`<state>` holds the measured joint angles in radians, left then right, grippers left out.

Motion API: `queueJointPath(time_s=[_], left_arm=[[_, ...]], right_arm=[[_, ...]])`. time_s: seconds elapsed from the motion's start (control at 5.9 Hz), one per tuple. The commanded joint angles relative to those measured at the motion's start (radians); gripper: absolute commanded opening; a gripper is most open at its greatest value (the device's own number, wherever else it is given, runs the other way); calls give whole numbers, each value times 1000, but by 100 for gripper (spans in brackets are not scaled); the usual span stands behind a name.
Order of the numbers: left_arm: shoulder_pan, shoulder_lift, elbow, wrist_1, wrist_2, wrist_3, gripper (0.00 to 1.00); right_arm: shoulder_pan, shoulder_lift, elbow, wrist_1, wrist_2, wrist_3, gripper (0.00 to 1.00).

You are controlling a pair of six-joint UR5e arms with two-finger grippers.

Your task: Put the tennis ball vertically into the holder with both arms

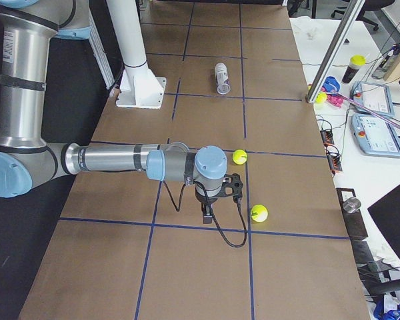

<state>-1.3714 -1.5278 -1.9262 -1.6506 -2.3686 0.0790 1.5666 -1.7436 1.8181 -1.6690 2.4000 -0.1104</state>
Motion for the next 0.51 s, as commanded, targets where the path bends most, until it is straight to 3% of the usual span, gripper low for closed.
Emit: queueJointPath(time_s=[0.0, 0.34], left_arm=[[152, -93, -10, -134, 2, -121, 100], [348, -306, -2, -82, 14, -200, 100]], right_arm=[[0, 6, 3, 0, 1, 0, 100], [0, 6, 7, 5, 1, -2, 100]])
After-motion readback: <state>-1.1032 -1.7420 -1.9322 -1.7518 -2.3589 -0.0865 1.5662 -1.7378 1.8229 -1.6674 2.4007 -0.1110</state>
